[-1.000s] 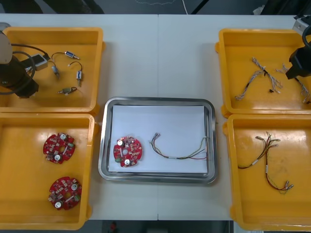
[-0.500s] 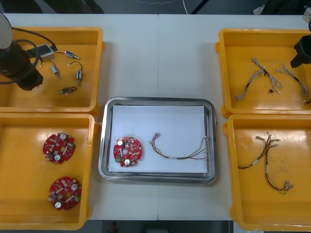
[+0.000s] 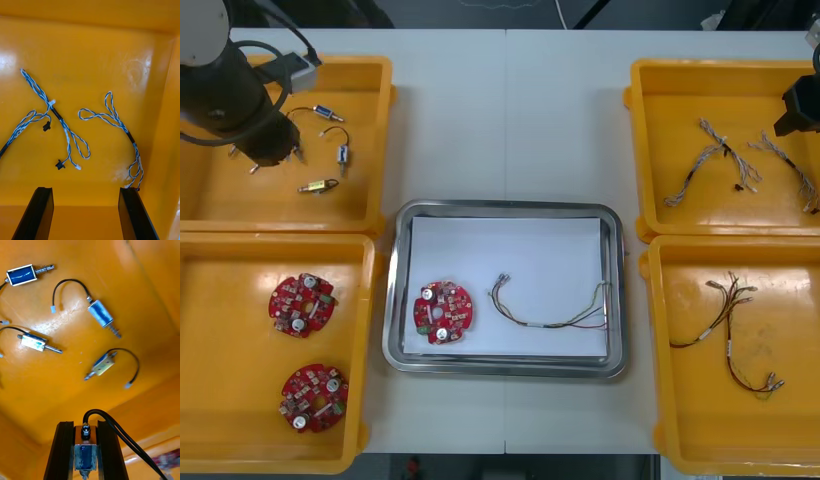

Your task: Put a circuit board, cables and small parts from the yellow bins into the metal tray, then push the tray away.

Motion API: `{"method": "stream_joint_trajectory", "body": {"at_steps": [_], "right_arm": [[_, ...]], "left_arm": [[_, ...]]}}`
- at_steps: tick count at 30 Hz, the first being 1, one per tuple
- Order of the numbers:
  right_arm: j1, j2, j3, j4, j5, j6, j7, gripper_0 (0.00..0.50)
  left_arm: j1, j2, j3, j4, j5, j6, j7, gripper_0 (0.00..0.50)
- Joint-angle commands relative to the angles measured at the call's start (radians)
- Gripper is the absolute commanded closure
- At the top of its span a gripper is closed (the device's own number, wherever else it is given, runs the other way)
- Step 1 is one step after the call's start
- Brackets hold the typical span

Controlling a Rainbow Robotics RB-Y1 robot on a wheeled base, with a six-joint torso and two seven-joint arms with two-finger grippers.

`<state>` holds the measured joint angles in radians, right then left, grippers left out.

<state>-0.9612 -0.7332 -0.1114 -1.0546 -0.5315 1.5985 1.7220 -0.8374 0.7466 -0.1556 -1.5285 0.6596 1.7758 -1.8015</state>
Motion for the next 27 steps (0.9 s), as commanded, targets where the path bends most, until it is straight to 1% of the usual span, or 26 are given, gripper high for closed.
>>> {"method": "stream_joint_trajectory", "body": {"at_steps": [1, 3, 5, 6, 9, 10, 13, 14, 15, 19, 24, 25, 26, 27], "right_arm": [[-0.087, -0.028, -0.028, 0.074, 0.001, -0.045, 0.068, 0.0], [-0.106, -0.028, -0.028, 0.12, 0.002, -0.072, 0.082, 0.0], [-0.114, -0.028, -0.028, 0.142, 0.001, -0.088, 0.088, 0.0], [-0.122, -0.028, -0.028, 0.171, -0.001, -0.114, 0.1, 0.0], [-0.136, -0.026, -0.022, 0.217, 0.004, -0.166, 0.12, 0.0], [-0.136, -0.026, -0.022, 0.217, 0.004, -0.166, 0.12, 0.0], [-0.16, -0.026, 0.026, 0.269, 0.007, -0.233, 0.139, 0.0], [-0.16, -0.026, 0.026, 0.269, 0.007, -0.233, 0.139, 0.0], [-0.174, -0.026, 0.039, 0.298, 0.005, -0.264, 0.145, 0.0], [-0.197, -0.023, 0.041, 0.366, -0.004, -0.319, 0.162, 0.0], [-0.222, -0.014, 0.041, 0.441, -0.005, -0.384, 0.189, 0.0], [-0.222, -0.014, 0.041, 0.441, -0.005, -0.384, 0.189, 0.0], [-0.223, -0.011, 0.041, 0.464, -0.015, -0.413, 0.197, 0.0], [-0.222, -0.009, 0.041, 0.47, -0.016, -0.42, 0.199, 0.0]], "left_arm": [[0.0, -0.044, -0.053, -0.147, 0.009, 0.065, 0.063, 0.5], [0.0, -0.059, -0.082, -0.205, 0.023, 0.083, 0.12, 0.5], [0.001, -0.064, -0.094, -0.229, 0.034, 0.093, 0.148, 0.5], [0.001, -0.072, -0.114, -0.266, 0.057, 0.096, 0.188, 0.5], [0.0, -0.081, -0.151, -0.311, 0.092, 0.096, 0.254, 0.5], [0.0, -0.081, -0.151, -0.311, 0.092, 0.096, 0.254, 0.5], [-0.002, -0.104, -0.208, -0.366, 0.109, 0.091, 0.35, 0.499], [-0.002, -0.104, -0.208, -0.366, 0.109, 0.091, 0.35, 0.499], [-0.002, -0.119, -0.229, -0.377, 0.11, 0.083, 0.384, 0.499], [-0.006, -0.148, -0.277, -0.377, 0.098, 0.06, 0.427, 0.499], [-0.017, -0.171, -0.386, -0.34, 0.052, -0.032, 0.456, 0.499], [-0.017, -0.171, -0.386, -0.34, 0.052, -0.032, 0.456, 0.499], [-0.02, -0.176, -0.415, -0.317, 0.048, -0.067, 0.459, 0.499], [-0.02, -0.176, -0.423, -0.309, 0.046, -0.076, 0.461, 0.499]]}}
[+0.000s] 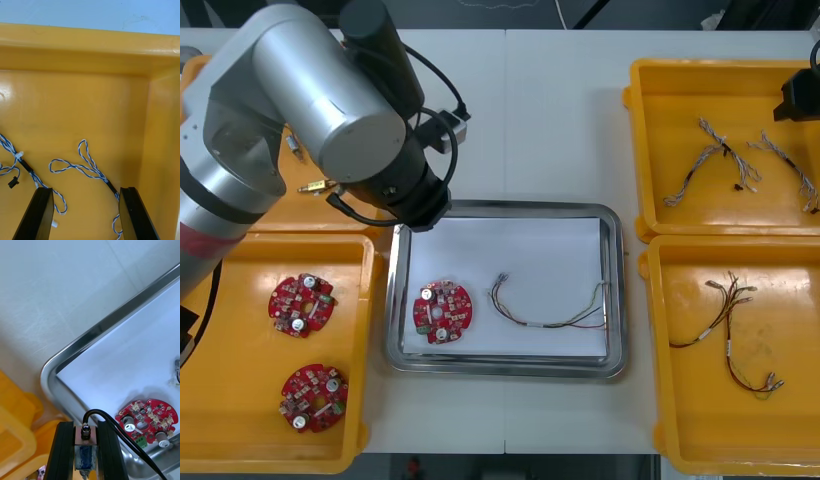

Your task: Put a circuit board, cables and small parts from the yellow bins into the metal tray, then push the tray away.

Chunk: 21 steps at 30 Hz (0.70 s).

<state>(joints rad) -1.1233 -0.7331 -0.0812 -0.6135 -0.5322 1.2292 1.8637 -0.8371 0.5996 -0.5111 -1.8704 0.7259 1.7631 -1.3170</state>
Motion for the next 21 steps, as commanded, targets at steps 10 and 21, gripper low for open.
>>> {"method": "stream_joint_trajectory", "body": {"at_steps": [10, 21], "right_arm": [[-0.059, 0.015, 0.009, 0.124, -0.031, -0.201, 0.097, 0.0], [-0.056, 0.034, 0.009, 0.219, -0.069, -0.29, 0.127, 0.0]], "left_arm": [[-0.023, -0.041, -0.179, 0.132, -0.065, -0.192, -0.034, 0.5], [-0.022, -0.044, -0.244, 0.178, -0.103, -0.261, -0.03, 0.5]]}}
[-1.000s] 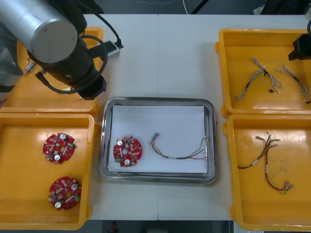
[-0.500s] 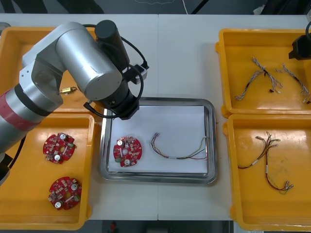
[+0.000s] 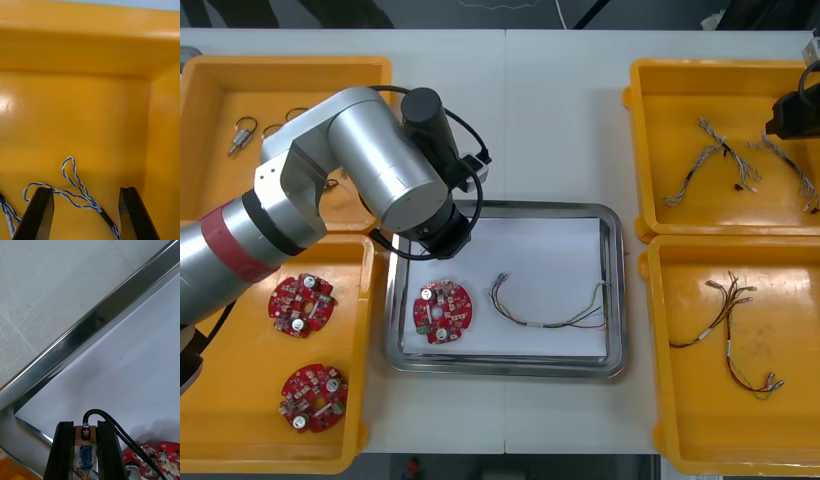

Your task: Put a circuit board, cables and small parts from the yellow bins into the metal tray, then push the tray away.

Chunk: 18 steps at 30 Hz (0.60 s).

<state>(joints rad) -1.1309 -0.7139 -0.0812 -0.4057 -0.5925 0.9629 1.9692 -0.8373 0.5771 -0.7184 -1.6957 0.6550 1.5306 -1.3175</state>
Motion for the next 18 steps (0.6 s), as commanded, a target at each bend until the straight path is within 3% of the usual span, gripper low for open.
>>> {"method": "stream_joint_trajectory", "body": {"at_steps": [1, 8, 9, 11, 12, 13, 14, 18], "right_arm": [[-0.049, 0.017, 0.009, 0.021, -0.009, -0.029, 0.023, 0.0], [-0.043, 0.036, 0.009, 0.079, -0.043, -0.089, 0.034, 0.0], [-0.041, 0.037, 0.009, 0.079, -0.047, -0.096, 0.034, 0.0], [-0.033, 0.042, 0.009, 0.079, -0.05, -0.105, 0.036, 0.0], [-0.03, 0.042, 0.008, 0.079, -0.05, -0.107, 0.037, 0.0], [-0.026, 0.044, 0.008, 0.079, -0.052, -0.113, 0.037, 0.0], [-0.023, 0.047, 0.009, 0.079, -0.052, -0.116, 0.037, 0.0], [-0.017, 0.047, 0.009, 0.079, -0.059, -0.118, 0.043, 0.0]], "left_arm": [[-0.022, -0.022, -0.042, 0.008, -0.037, -0.035, -0.026, 0.5], [-0.019, -0.022, -0.044, 0.014, -0.035, -0.038, -0.026, 0.491], [-0.019, -0.022, -0.044, 0.014, -0.035, -0.038, -0.026, 0.429], [-0.019, -0.02, -0.044, 0.014, -0.037, -0.038, -0.026, 0.253], [-0.019, -0.02, -0.044, 0.014, -0.037, -0.038, -0.026, 0.197], [-0.019, -0.019, -0.044, 0.014, -0.04, -0.038, -0.026, 0.052], [-0.019, -0.019, -0.044, 0.014, -0.043, -0.038, -0.026, 0.005], [-0.019, -0.017, -0.044, 0.013, -0.043, -0.038, -0.025, 0.0]]}}
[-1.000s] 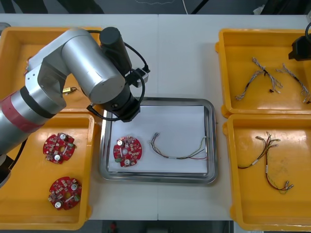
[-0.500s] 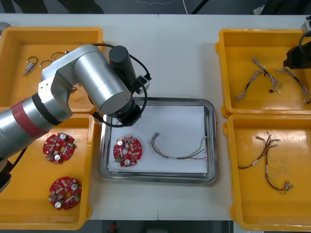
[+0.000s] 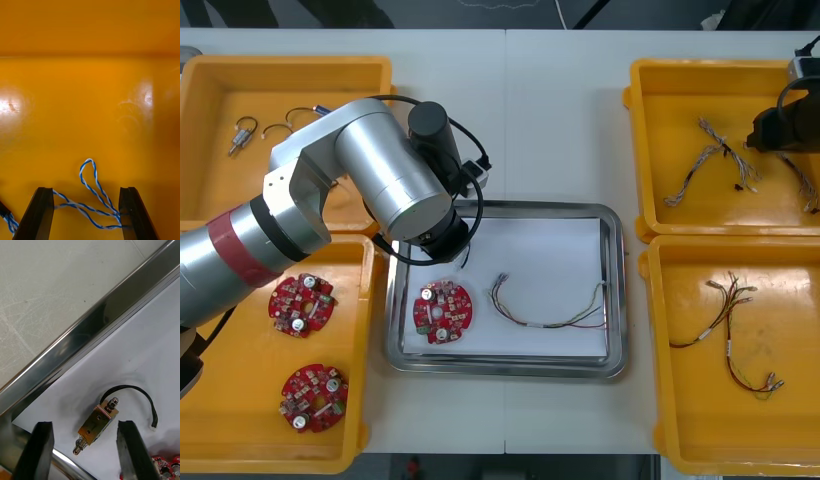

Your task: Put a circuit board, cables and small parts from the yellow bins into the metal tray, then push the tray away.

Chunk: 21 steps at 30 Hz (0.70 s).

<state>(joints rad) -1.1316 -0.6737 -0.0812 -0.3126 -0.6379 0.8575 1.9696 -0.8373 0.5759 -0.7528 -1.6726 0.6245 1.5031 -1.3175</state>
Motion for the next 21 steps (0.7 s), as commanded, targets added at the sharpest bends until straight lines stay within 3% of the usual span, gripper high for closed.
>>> {"method": "stream_joint_trajectory", "body": {"at_steps": [1, 10, 13, 14, 15, 21], "right_arm": [[-0.016, 0.006, 0.009, -0.014, -0.014, -0.012, 0.046, 0.0], [0.004, 0.006, 0.009, -0.014, -0.029, -0.012, 0.066, 0.0], [0.007, 0.005, 0.008, -0.014, -0.029, -0.012, 0.072, 0.218], [0.01, 0.003, 0.009, -0.014, -0.031, -0.012, 0.075, 0.218], [0.01, 0.003, 0.009, -0.014, -0.031, -0.012, 0.077, 0.491], [0.013, 0.0, 0.009, -0.014, -0.036, -0.011, 0.092, 0.5]], "left_arm": [[-0.019, -0.014, -0.01, -0.01, -0.012, -0.01, -0.025, 0.0], [-0.019, -0.014, 0.066, -0.072, 0.003, 0.095, -0.019, 0.0], [-0.019, -0.014, 0.11, -0.104, 0.018, 0.144, -0.014, 0.0], [-0.019, -0.014, 0.136, -0.118, 0.027, 0.166, -0.013, 0.0], [-0.019, -0.014, 0.158, -0.128, 0.035, 0.186, -0.009, 0.0], [-0.019, -0.014, 0.271, -0.168, 0.047, 0.289, -0.009, 0.0]]}}
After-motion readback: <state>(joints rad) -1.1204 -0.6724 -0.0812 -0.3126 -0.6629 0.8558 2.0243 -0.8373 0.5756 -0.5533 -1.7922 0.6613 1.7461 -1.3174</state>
